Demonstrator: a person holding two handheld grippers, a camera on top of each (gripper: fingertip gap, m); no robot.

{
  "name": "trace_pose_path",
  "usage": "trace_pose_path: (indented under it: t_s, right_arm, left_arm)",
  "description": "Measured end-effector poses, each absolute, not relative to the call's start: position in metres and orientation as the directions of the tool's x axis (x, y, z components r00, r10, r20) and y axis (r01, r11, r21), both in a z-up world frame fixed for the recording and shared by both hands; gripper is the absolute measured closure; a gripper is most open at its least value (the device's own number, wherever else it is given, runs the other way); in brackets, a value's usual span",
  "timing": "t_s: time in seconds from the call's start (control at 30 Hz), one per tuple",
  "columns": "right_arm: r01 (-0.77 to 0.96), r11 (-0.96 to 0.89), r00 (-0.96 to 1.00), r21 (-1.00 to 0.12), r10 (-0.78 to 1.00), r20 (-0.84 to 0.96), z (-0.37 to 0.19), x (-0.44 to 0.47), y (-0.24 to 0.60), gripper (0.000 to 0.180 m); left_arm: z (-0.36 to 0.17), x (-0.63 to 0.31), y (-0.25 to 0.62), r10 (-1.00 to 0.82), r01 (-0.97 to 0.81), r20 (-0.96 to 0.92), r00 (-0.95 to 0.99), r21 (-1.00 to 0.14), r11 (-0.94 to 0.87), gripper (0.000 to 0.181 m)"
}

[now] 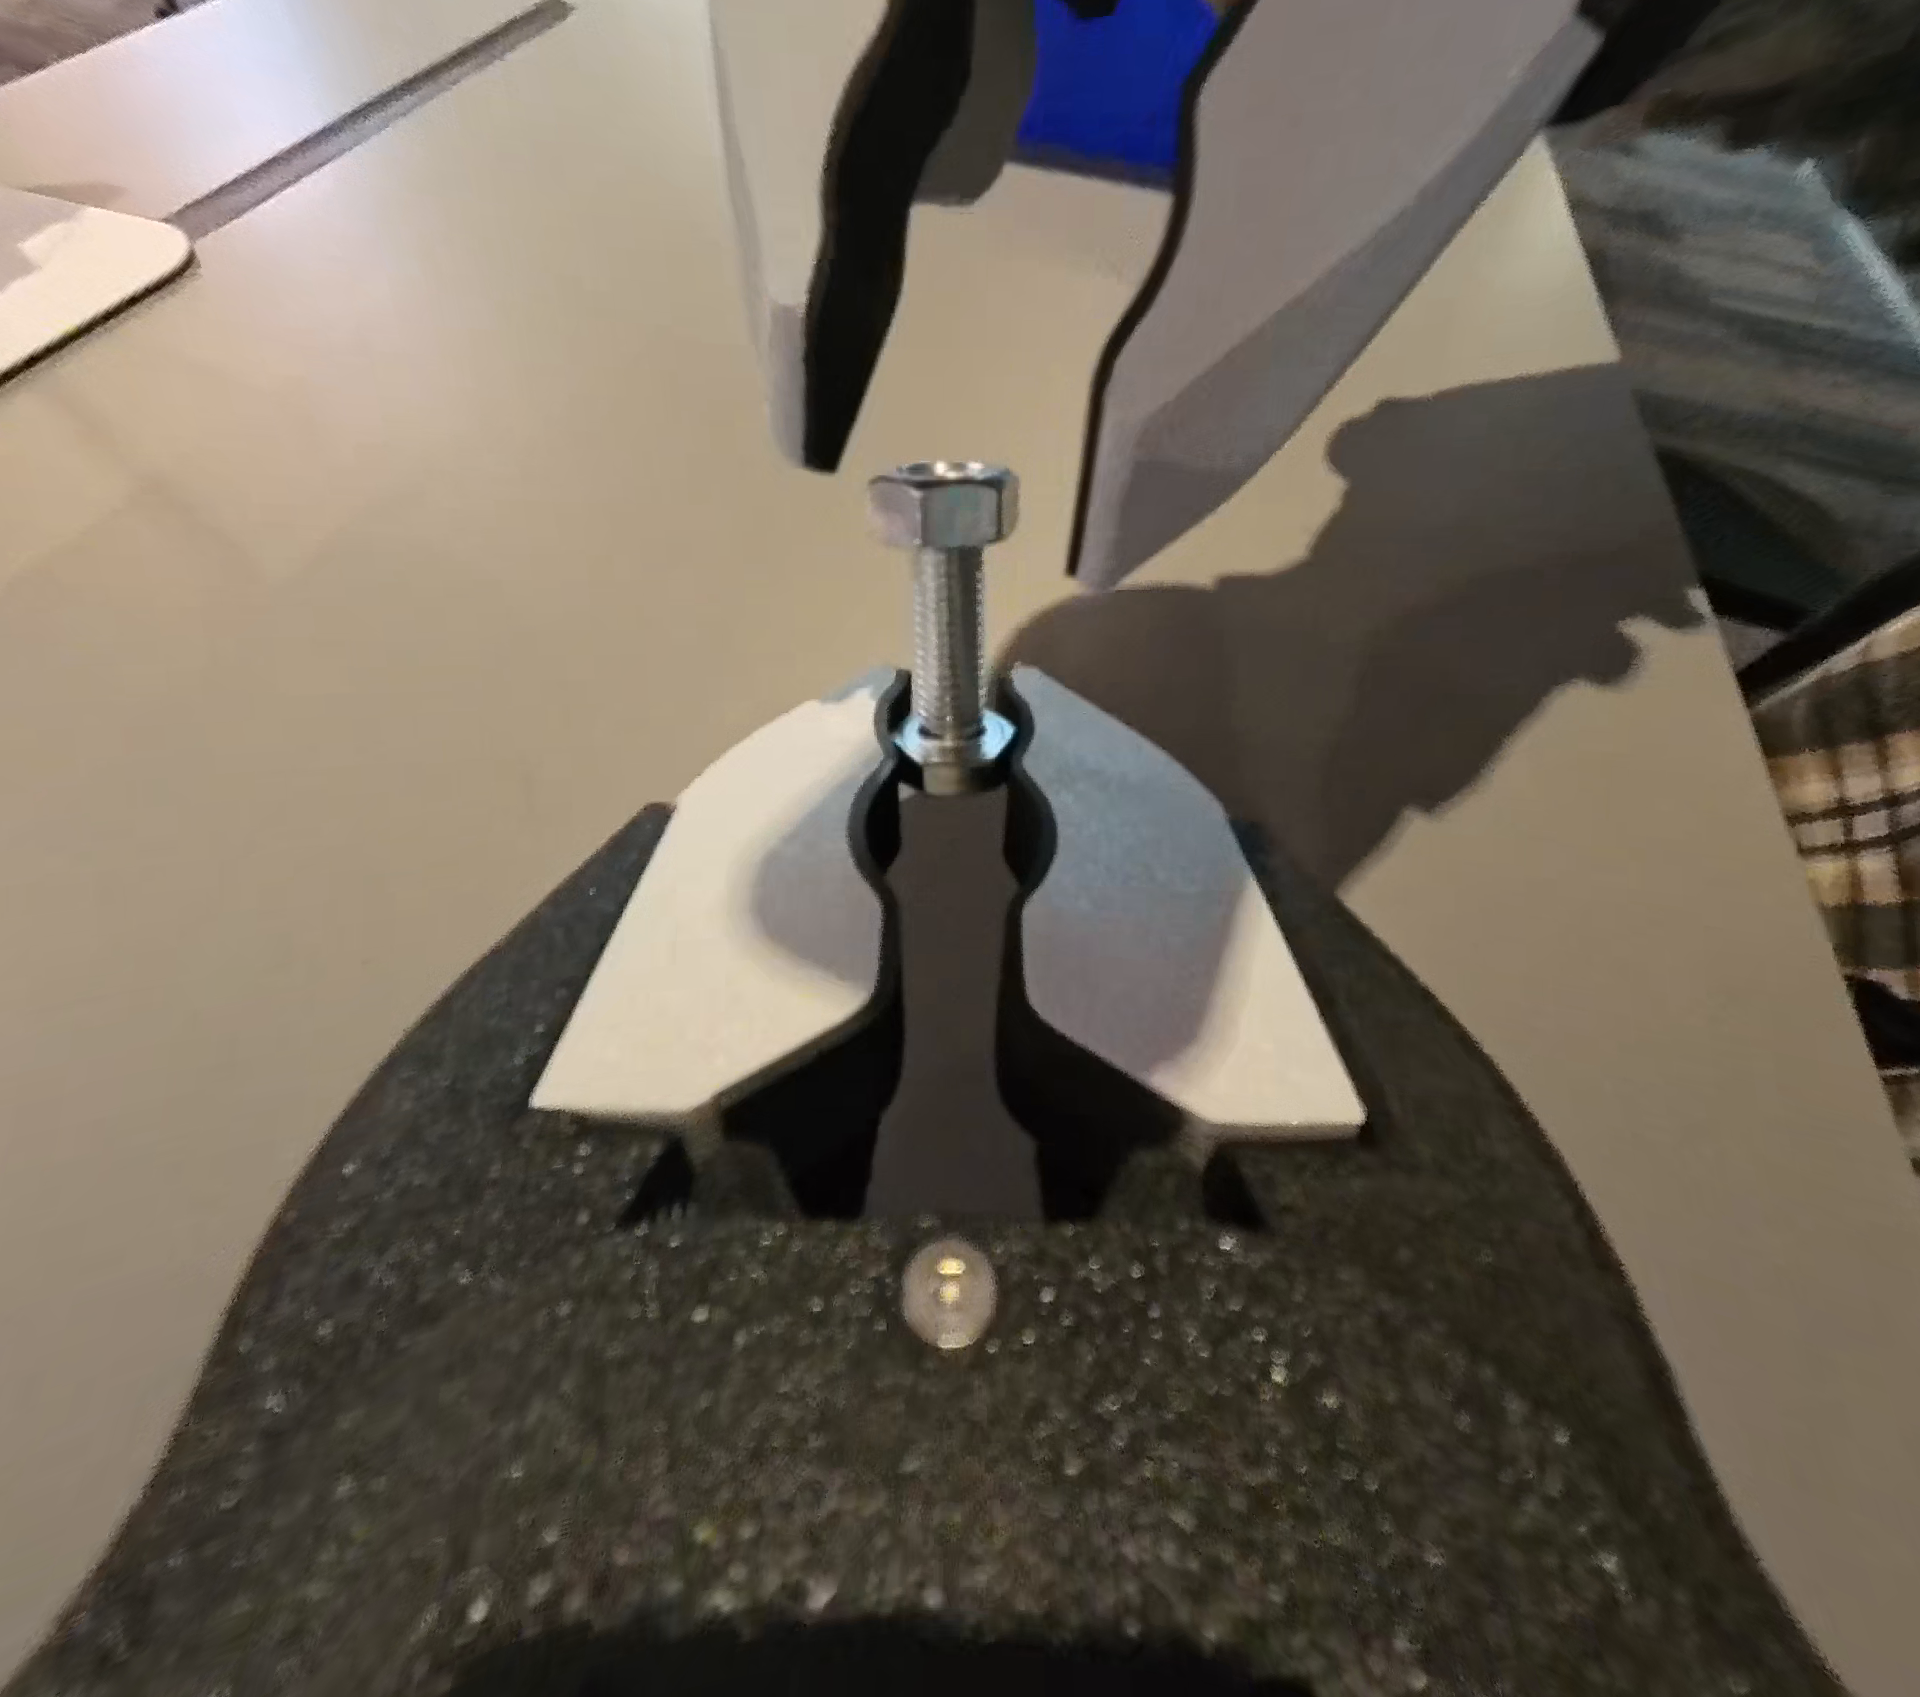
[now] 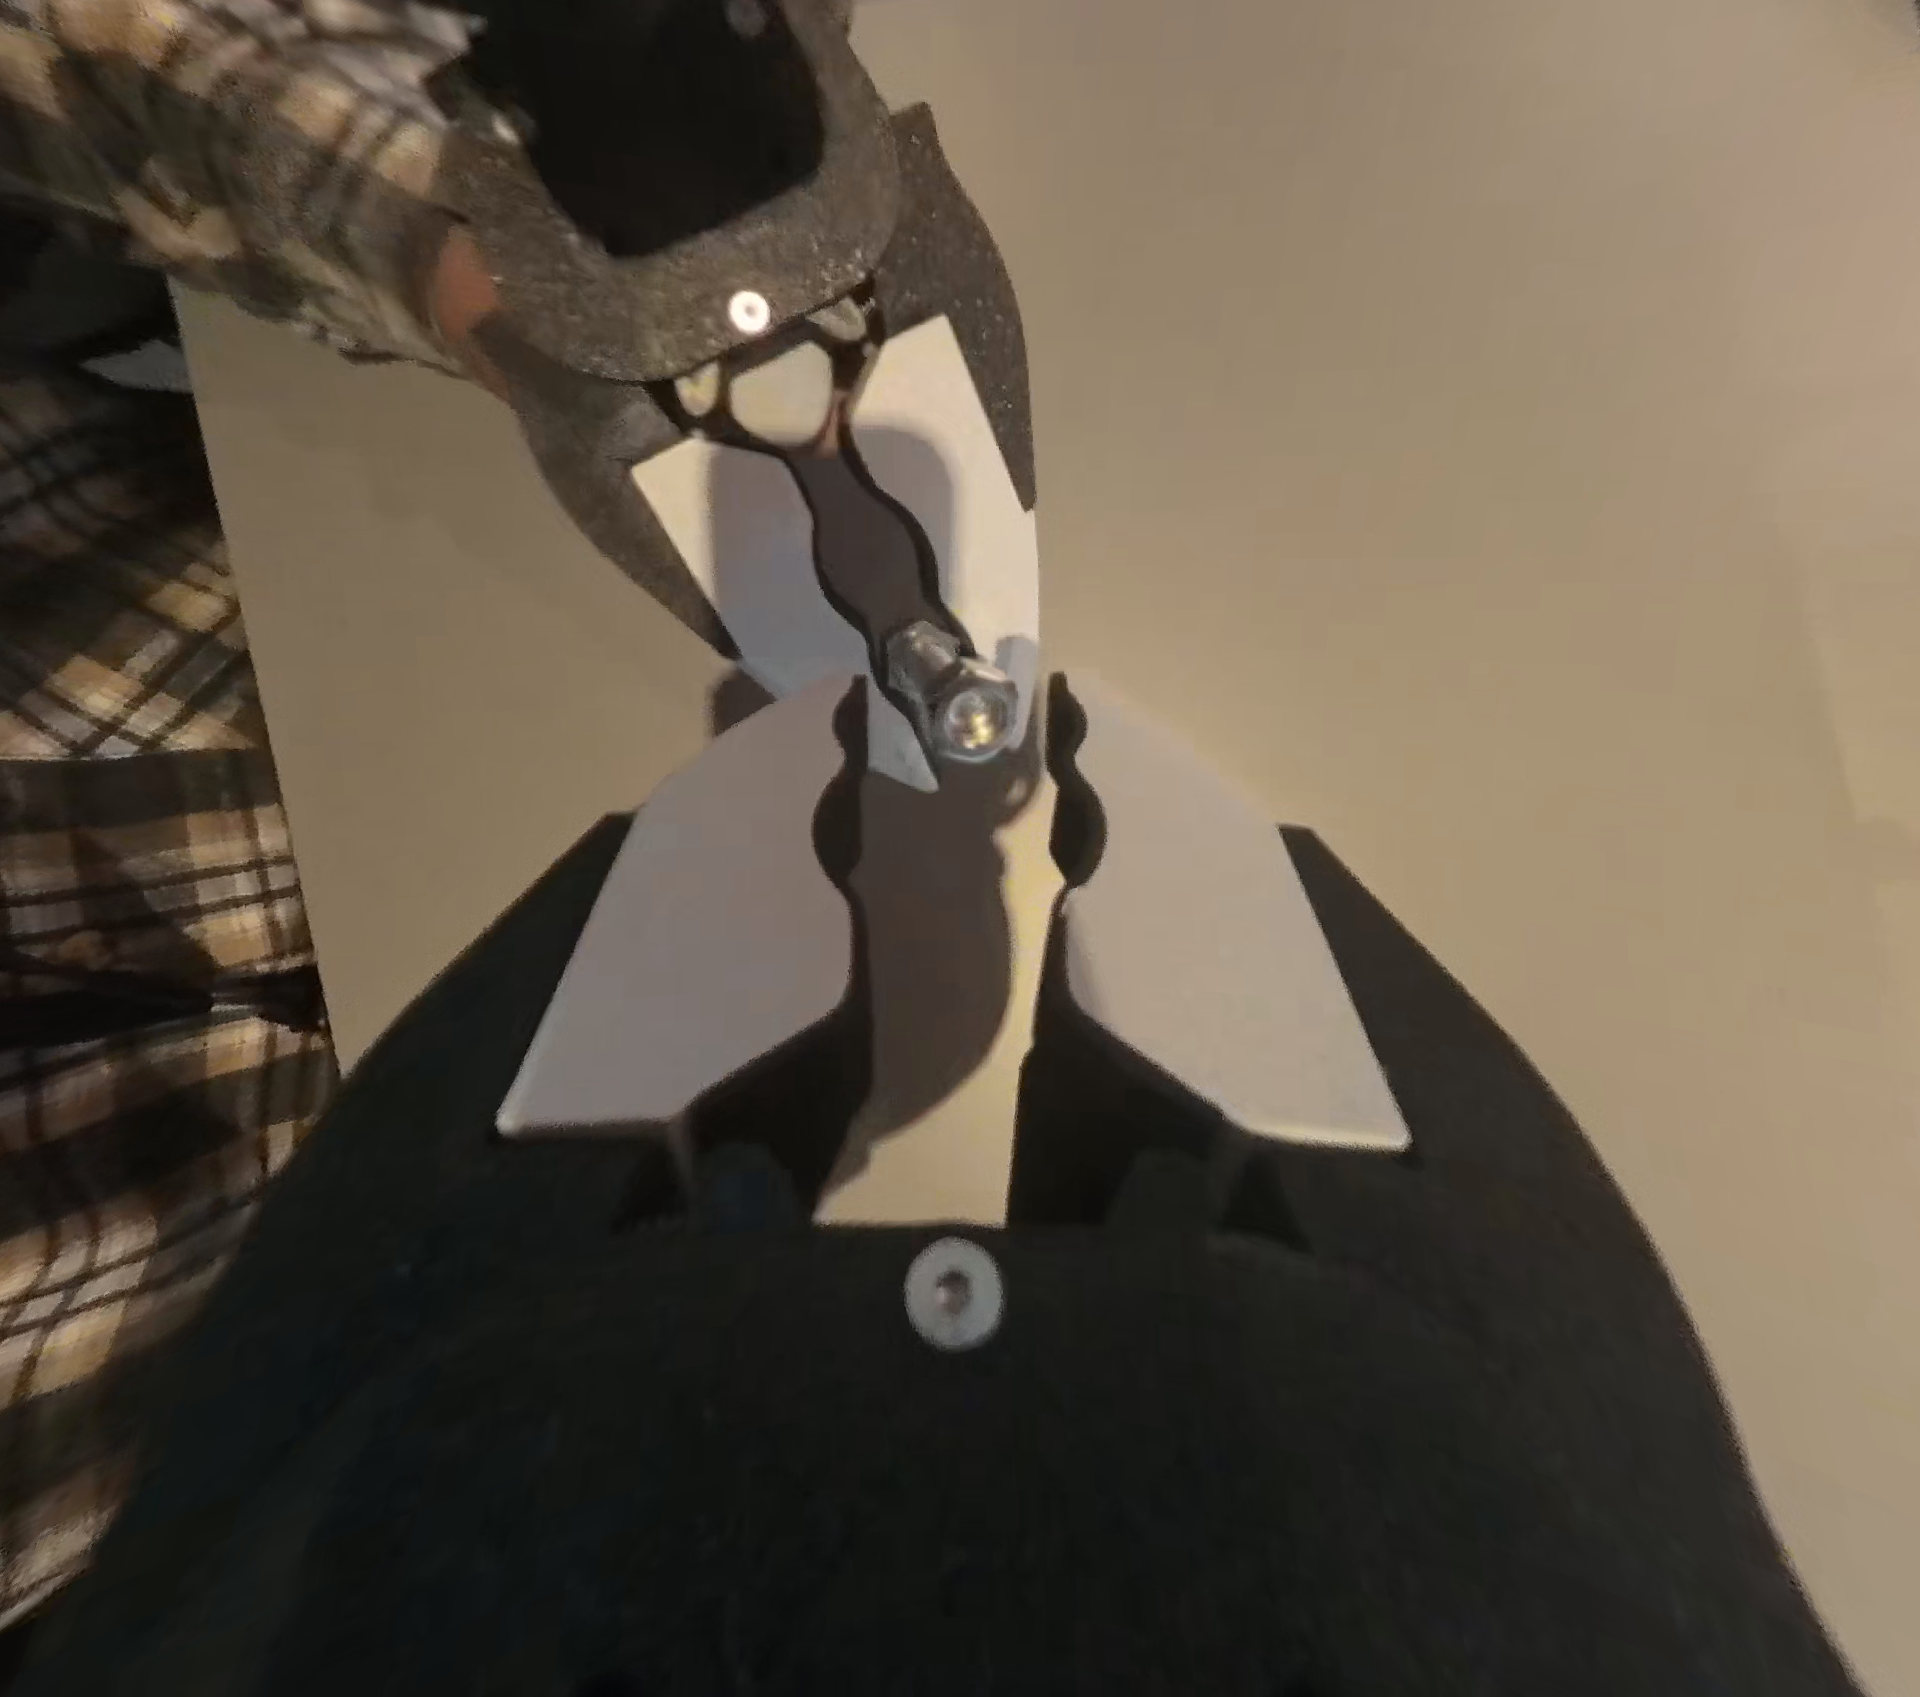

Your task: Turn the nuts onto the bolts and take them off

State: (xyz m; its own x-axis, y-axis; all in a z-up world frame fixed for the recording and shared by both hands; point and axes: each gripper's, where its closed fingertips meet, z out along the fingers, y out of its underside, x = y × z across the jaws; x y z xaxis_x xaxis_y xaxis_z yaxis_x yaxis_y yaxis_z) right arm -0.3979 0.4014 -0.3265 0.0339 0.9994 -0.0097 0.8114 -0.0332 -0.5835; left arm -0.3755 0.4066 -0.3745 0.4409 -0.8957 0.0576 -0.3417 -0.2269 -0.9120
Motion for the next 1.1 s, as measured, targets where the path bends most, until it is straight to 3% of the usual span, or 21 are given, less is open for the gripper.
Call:
trace_pose_path:
  t_s: [0.03,0.17,0.3,0.33,0.47,0.73,1.1]
  right_arm:
    - [0.792,-0.026,0.028,-0.61,1.0,-0.007,-0.322,-0.398,0.401,0.146]
    - [0.623,0.034,0.003,-0.781,0.999,0.046,-0.29,-0.398,0.404,0.132]
    - [0.29,0.047,-0.029,-0.956,0.999,0.041,-0.264,-0.396,0.399,0.111]
    - [0.205,0.05,-0.043,-0.977,0.998,0.042,-0.261,-0.397,0.396,0.1]
    - [0.009,0.029,-0.118,-1.0,0.993,0.028,-0.26,-0.407,0.38,0.087]
    - [-0.028,-0.027,-0.243,-0.999,0.97,-0.019,-0.269,-0.425,0.352,0.088]
    - [-0.017,-0.013,-0.213,-1.0,0.977,-0.009,-0.267,-0.421,0.355,0.09]
  left_arm:
    - [-0.371,-0.376,0.407,-0.897,-0.316,0.072,0.436,-0.921,-0.228,0.166]
    - [-0.355,-0.377,0.405,-0.911,-0.206,0.114,0.395,-0.956,-0.209,0.166]
    - [-0.336,-0.377,0.4,-0.932,-0.098,0.126,0.339,-0.981,-0.169,0.166]
    - [-0.332,-0.376,0.397,-0.939,-0.072,0.131,0.319,-0.984,-0.162,0.166]
    - [-0.324,-0.372,0.389,-0.955,-0.019,0.133,0.265,-0.989,-0.144,0.166]
    - [-0.317,-0.373,0.386,-0.962,0.026,0.152,0.227,-0.988,-0.15,0.166]
    - [-0.315,-0.374,0.387,-0.957,0.029,0.158,0.242,-0.987,-0.156,0.166]
